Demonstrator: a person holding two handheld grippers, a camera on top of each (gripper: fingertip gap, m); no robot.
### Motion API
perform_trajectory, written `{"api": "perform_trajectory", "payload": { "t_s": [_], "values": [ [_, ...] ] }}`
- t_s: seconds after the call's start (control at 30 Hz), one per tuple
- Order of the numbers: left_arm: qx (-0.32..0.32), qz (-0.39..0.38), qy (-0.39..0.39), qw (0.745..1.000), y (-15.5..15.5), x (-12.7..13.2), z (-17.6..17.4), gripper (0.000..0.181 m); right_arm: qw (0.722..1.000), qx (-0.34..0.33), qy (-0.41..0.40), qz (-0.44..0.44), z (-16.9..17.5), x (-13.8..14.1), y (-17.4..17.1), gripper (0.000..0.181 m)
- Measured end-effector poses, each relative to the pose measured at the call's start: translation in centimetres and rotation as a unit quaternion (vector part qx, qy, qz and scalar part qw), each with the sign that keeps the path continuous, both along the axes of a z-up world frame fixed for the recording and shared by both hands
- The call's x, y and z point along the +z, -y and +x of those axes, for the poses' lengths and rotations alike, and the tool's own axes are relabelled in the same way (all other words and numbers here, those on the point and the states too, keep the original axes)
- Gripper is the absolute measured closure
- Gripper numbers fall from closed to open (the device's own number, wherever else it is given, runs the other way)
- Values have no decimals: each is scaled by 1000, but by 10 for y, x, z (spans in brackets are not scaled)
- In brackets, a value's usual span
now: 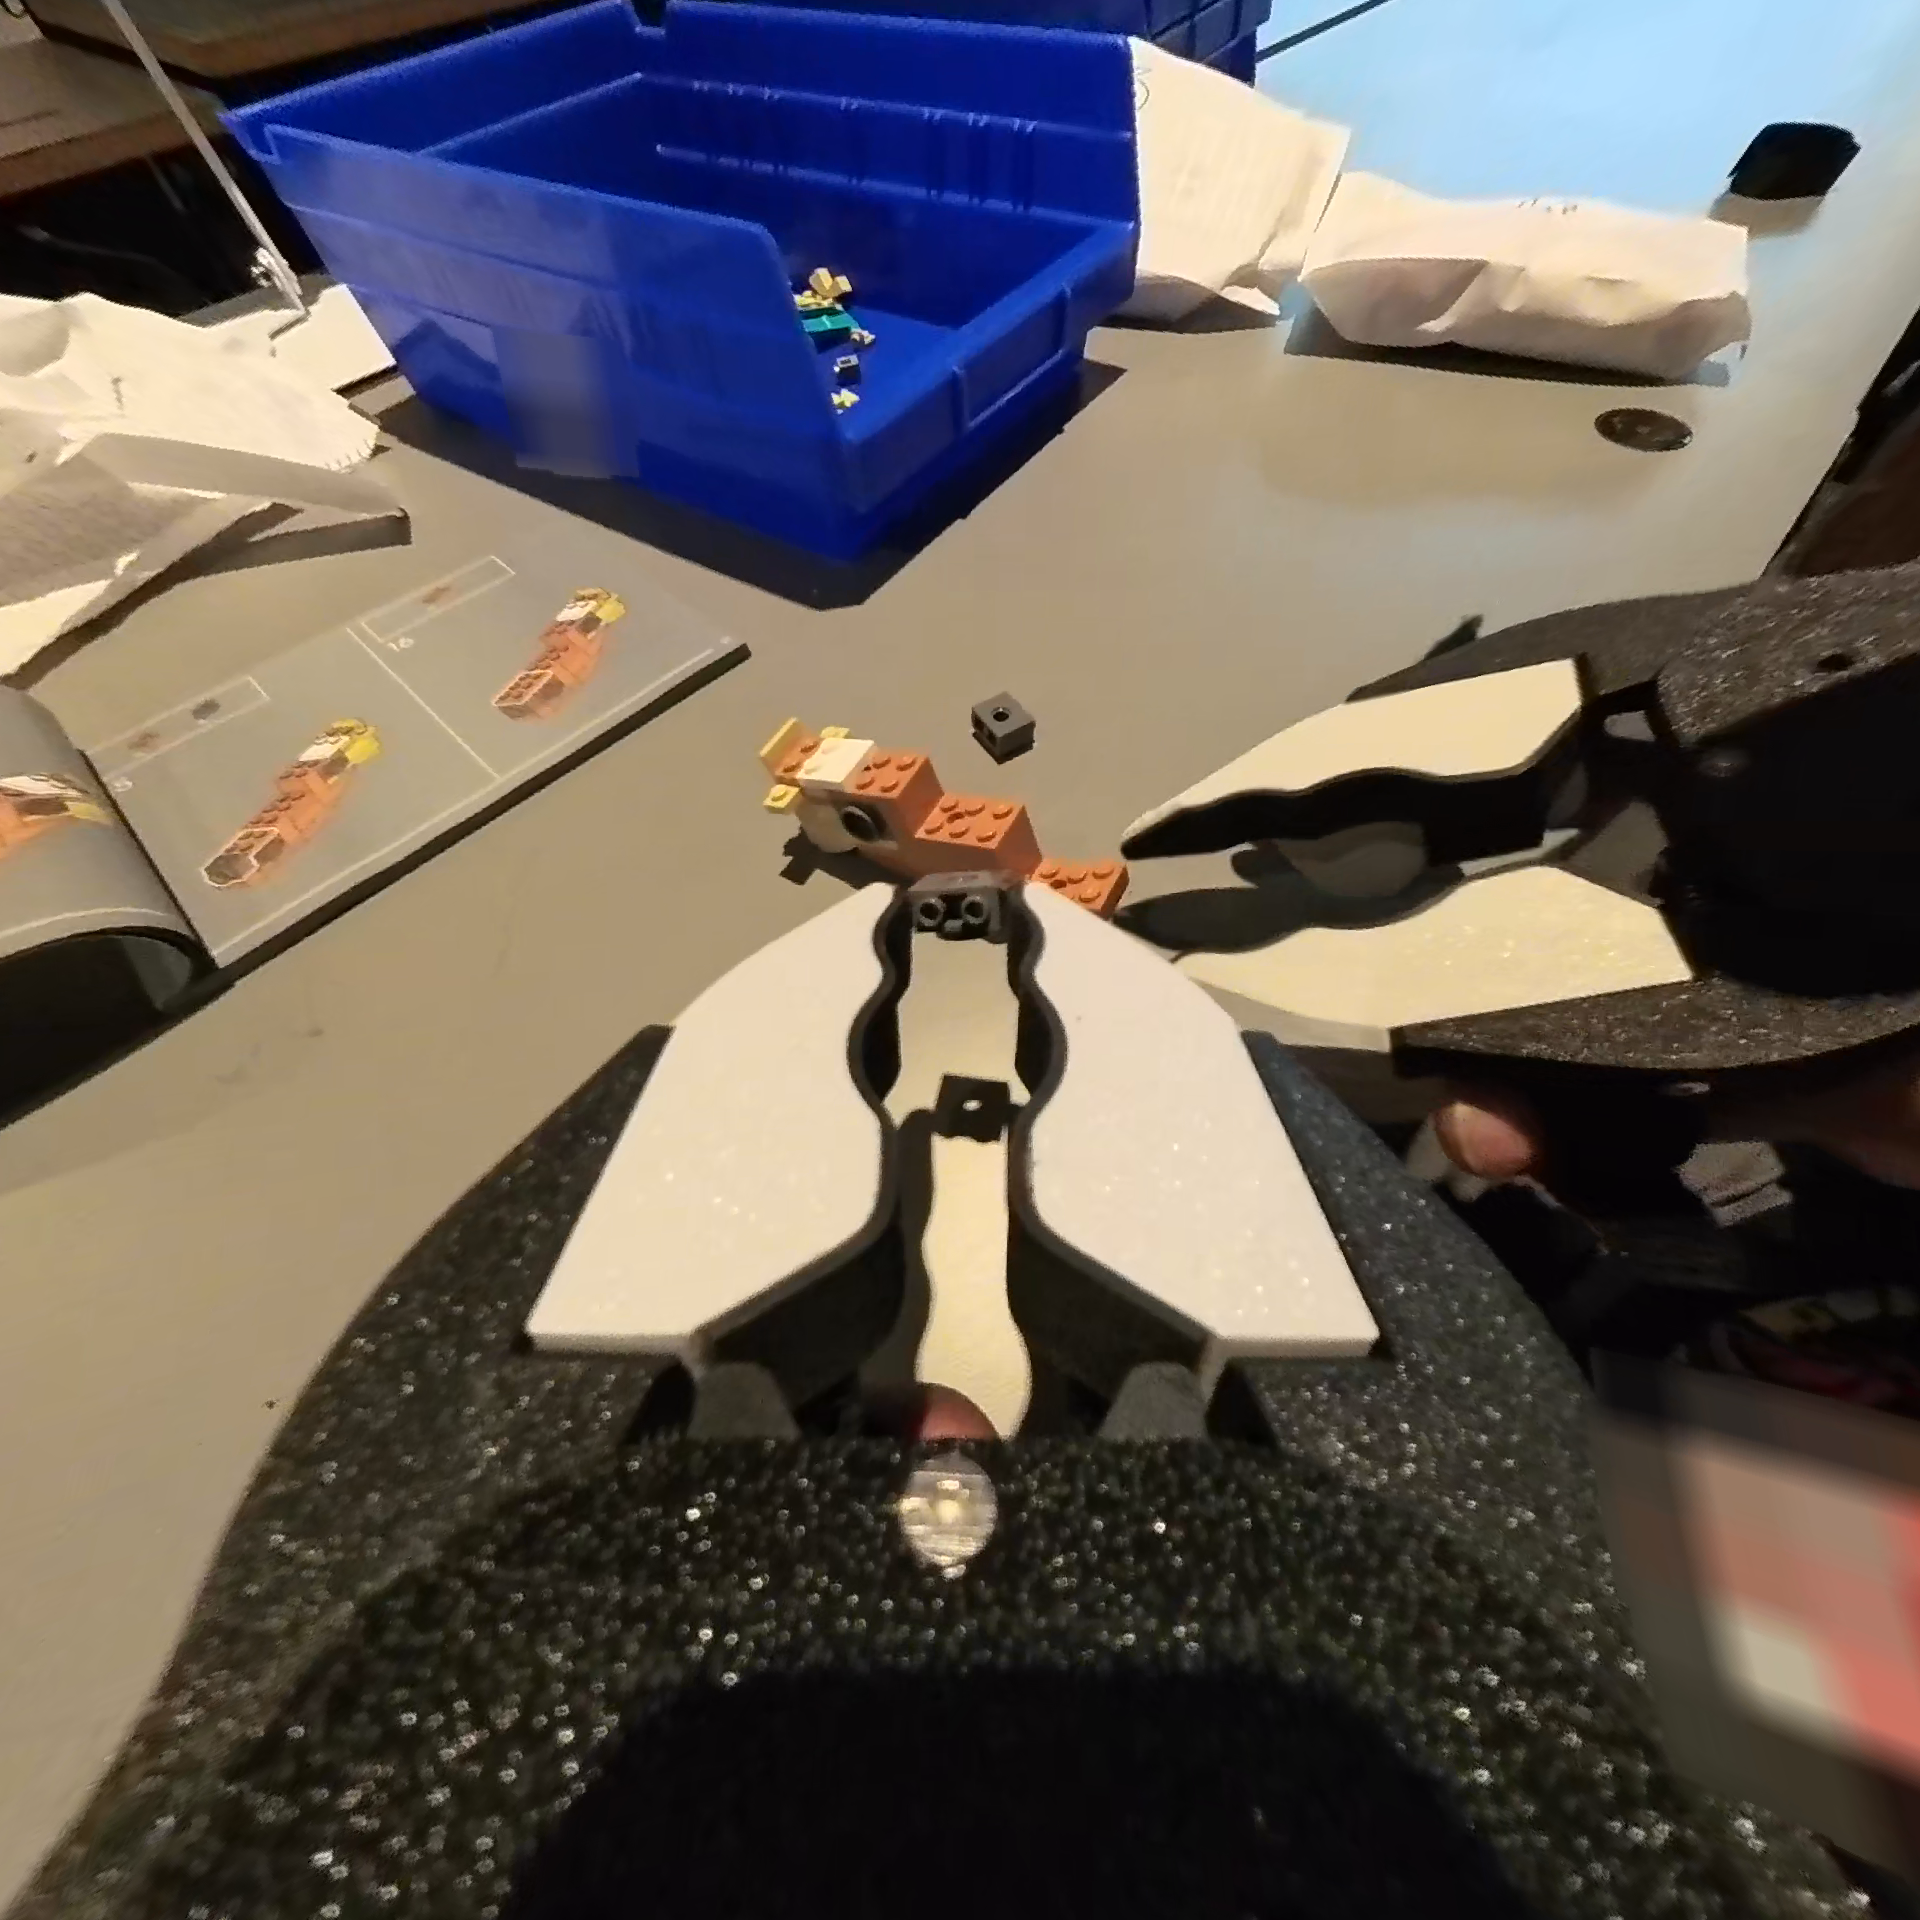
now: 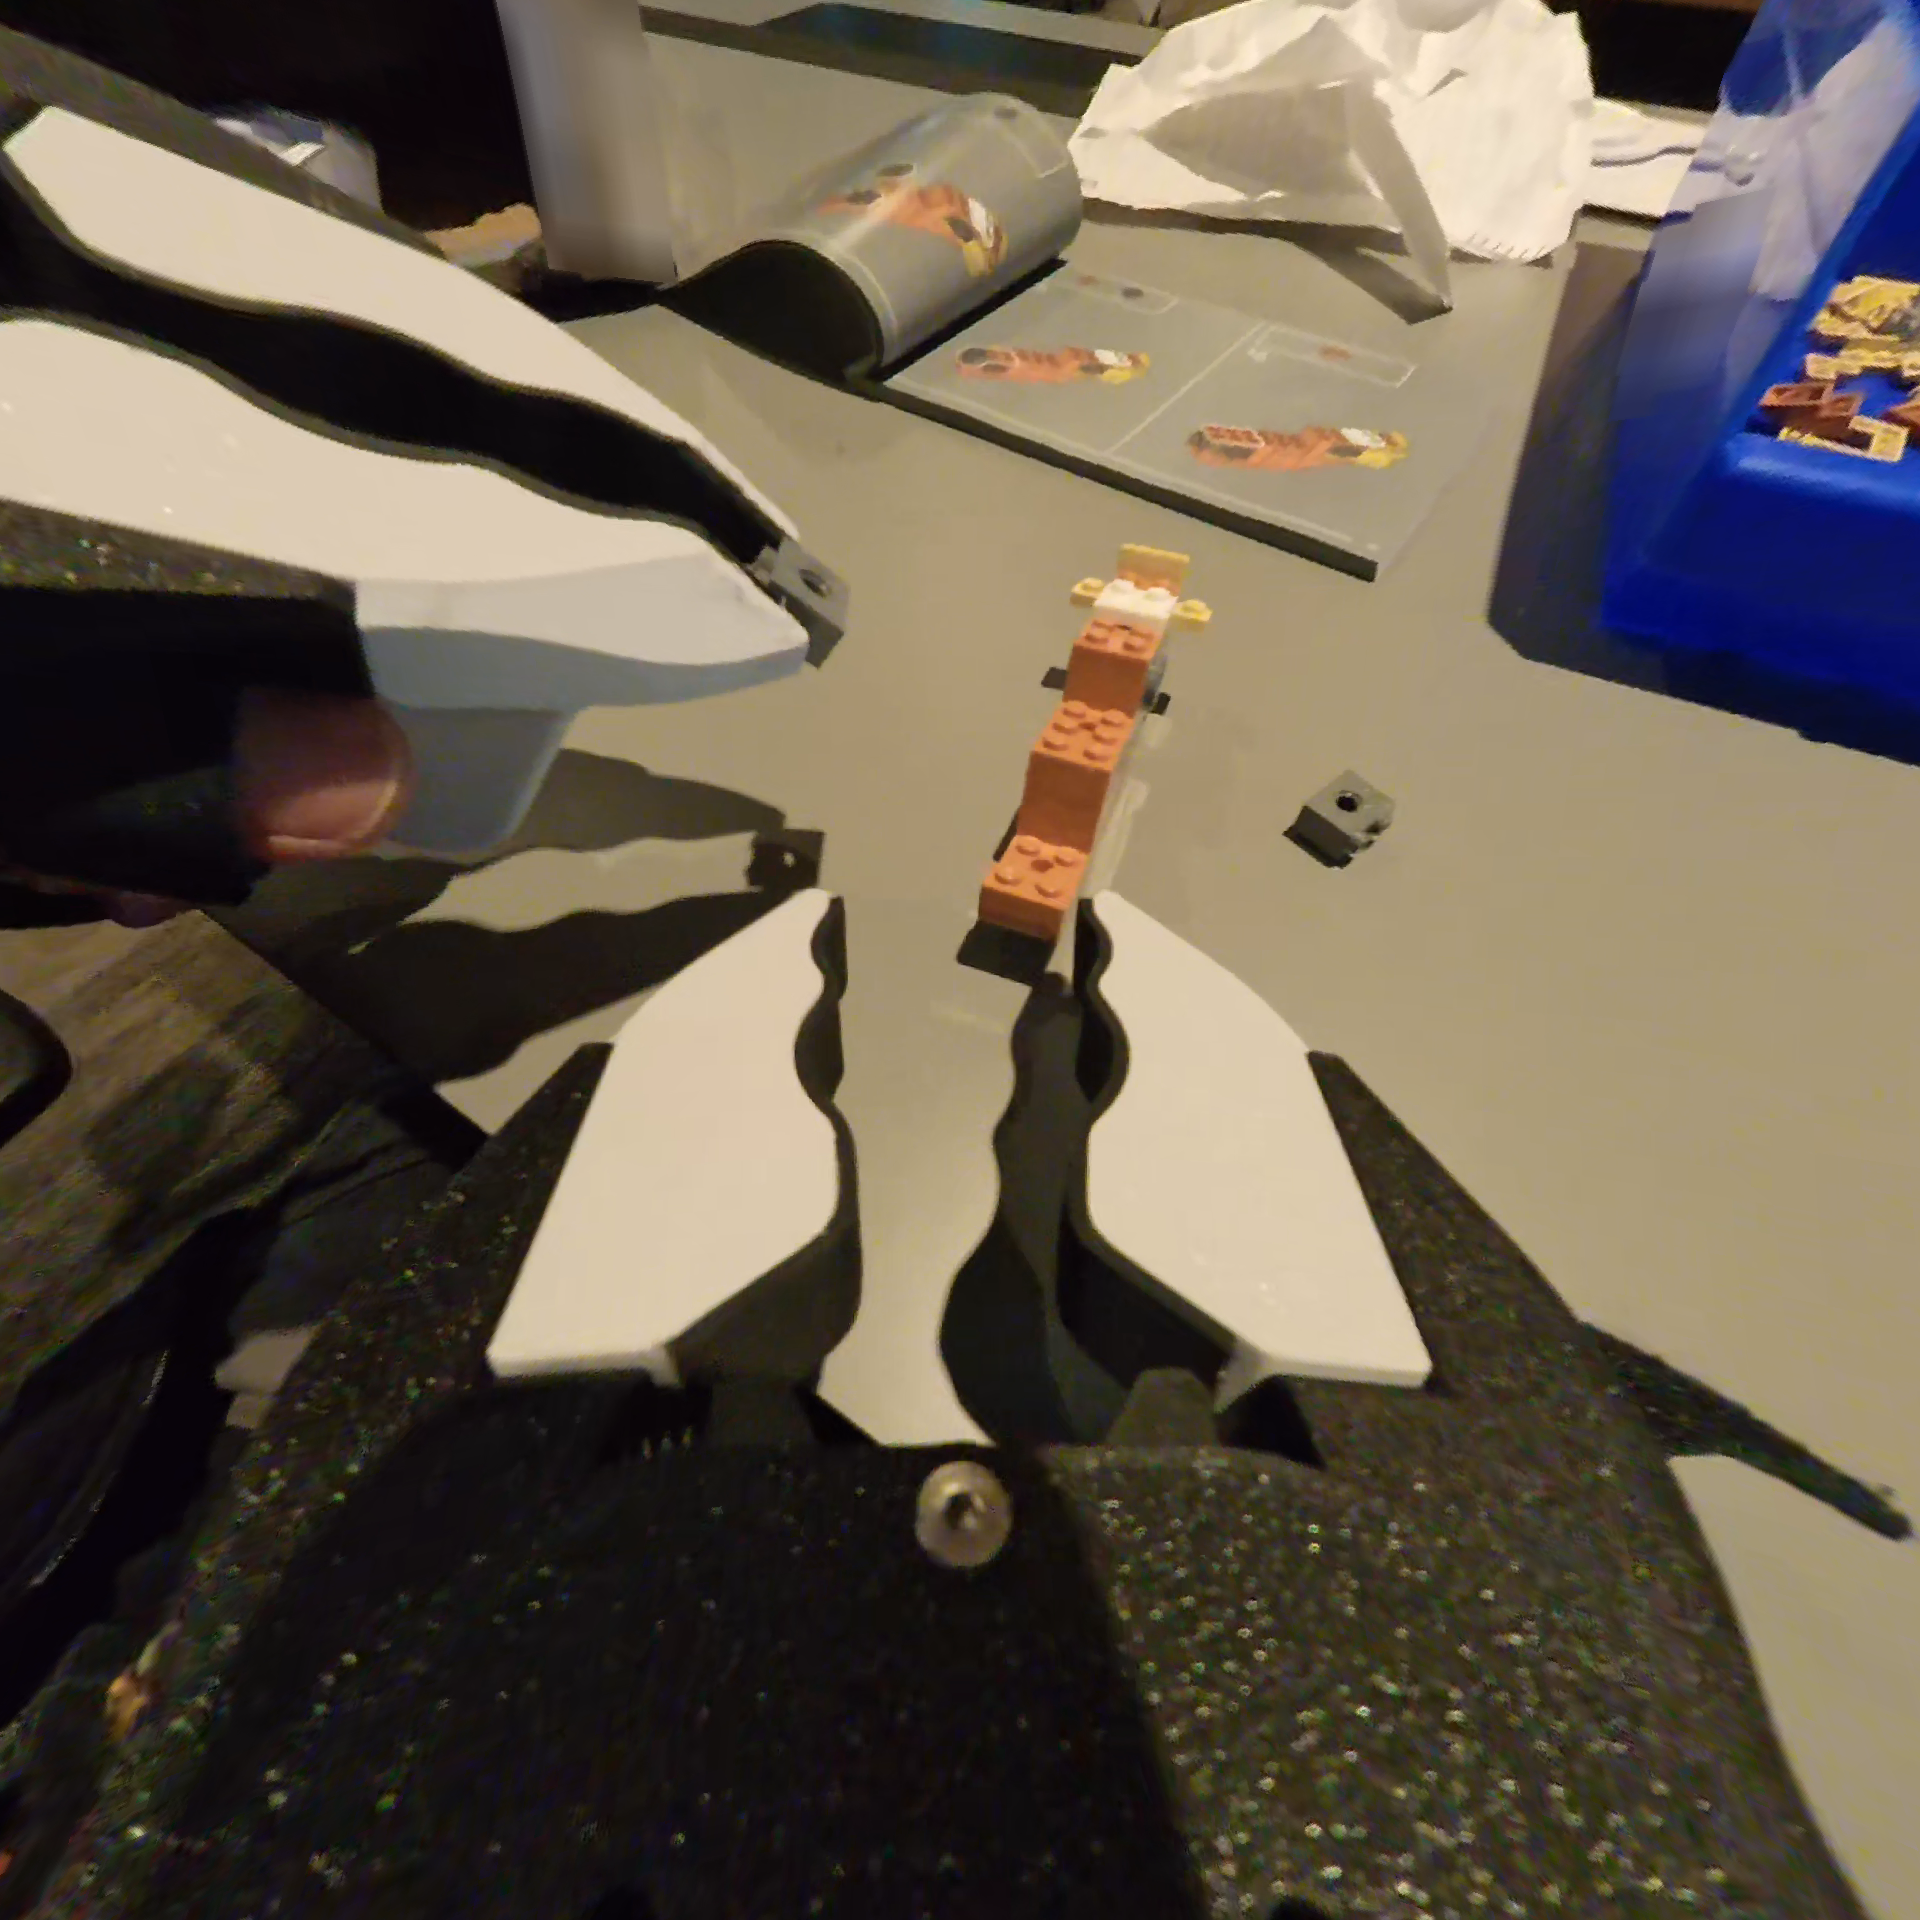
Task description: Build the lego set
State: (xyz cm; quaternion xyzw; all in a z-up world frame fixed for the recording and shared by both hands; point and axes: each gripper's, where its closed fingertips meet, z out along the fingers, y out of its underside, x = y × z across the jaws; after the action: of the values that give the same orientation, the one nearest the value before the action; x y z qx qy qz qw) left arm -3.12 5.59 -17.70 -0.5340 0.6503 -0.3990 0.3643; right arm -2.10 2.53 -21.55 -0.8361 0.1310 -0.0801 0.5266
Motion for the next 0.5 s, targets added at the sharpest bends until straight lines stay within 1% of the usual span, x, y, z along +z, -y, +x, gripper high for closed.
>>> {"api": "perform_trajectory", "payload": {
  "t_s": [0.1,0.2,0.43,0.5],
  "values": [
    [1,-1,0,1000,0,-1,0,164,1000,-2,-3,-4,-3,-1,-4,141],
    [2,-2,2,1000,-2,0,-1,164,1000,-10,-6,-6,-2,-1,-8,146],
    [3,-4,2,1000,-6,0,-3,164,999,-21,-38,-7,5,-1,-4,173],
    [2,-4,2,1000,-6,0,-3,164,999,-26,-30,-15,9,-1,0,173]
  ]
}}
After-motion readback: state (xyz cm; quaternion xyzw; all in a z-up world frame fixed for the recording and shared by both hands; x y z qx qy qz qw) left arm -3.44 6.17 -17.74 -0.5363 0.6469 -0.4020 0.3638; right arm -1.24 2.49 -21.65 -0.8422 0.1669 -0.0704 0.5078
